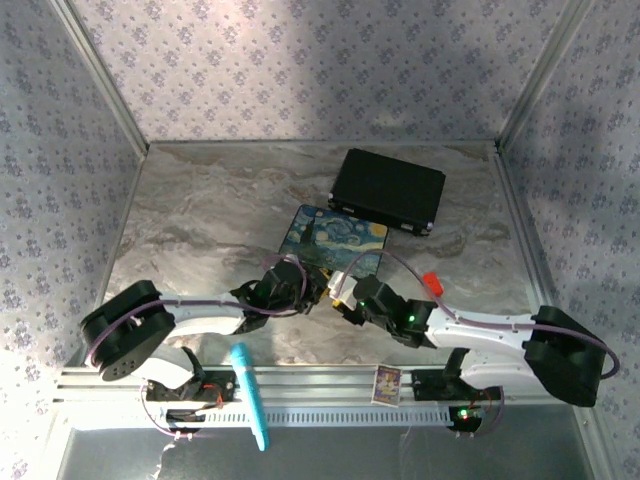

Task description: Unlock the padlock with the key

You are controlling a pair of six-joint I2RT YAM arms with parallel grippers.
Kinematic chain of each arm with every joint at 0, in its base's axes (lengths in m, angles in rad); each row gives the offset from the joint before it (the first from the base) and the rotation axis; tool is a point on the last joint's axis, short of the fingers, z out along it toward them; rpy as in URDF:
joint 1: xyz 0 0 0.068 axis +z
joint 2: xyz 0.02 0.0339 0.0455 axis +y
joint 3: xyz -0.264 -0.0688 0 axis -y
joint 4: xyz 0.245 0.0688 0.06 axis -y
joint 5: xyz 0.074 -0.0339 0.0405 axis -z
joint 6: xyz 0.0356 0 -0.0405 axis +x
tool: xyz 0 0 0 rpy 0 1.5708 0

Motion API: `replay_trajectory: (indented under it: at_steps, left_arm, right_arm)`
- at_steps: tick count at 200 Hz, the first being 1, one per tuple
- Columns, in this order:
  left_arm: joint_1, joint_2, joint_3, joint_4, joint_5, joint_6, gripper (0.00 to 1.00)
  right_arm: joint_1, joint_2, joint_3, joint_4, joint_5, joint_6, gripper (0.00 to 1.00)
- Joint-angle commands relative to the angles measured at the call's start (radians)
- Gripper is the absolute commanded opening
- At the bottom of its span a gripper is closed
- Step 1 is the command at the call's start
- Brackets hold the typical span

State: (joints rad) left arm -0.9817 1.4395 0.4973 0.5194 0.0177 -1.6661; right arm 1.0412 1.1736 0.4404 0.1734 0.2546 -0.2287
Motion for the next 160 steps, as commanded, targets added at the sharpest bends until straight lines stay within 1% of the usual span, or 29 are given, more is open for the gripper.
replay_trajectory:
  at_steps: [1,29,41,59,70,83,109,138,160]
  left_arm:
    - [-0.008,-0.046,0.009,0.018,0.057,0.021,0.00]
    - [-0.013,-0.058,0.013,0.006,0.057,0.029,0.00]
    - [-0.017,-0.057,0.017,-0.002,0.062,0.031,0.00]
    - [-0.027,-0.054,0.017,0.008,0.072,0.026,0.00]
    - [-0.034,-0.052,0.017,0.017,0.078,0.026,0.00]
    - [-0.038,-0.051,0.018,0.017,0.087,0.033,0.00]
    - [-0.038,-0.051,0.001,0.013,0.089,0.034,0.00]
    - [-0.038,-0.040,-0.016,0.033,0.087,0.034,0.00]
    - [-0.038,-0.026,-0.019,0.040,0.091,0.036,0.00]
  right_arm:
    - [-0.013,0.024,0.041,0.025,0.057,-0.043,0.40]
    - [-0.023,0.055,0.060,0.003,0.052,-0.049,0.36]
    - [-0.029,0.049,0.051,0.026,0.040,-0.049,0.34]
    - [-0.048,0.046,0.051,0.048,0.007,-0.046,0.28]
    - [-0.068,0.050,0.059,0.044,-0.022,-0.044,0.21]
    - [-0.100,0.052,0.069,0.024,-0.078,-0.044,0.15]
    - [-0.176,0.045,0.079,-0.012,-0.249,-0.007,0.13]
    - [-0.244,0.055,0.089,-0.036,-0.380,0.050,0.08]
    - [-0.289,0.061,0.090,-0.031,-0.473,0.098,0.07]
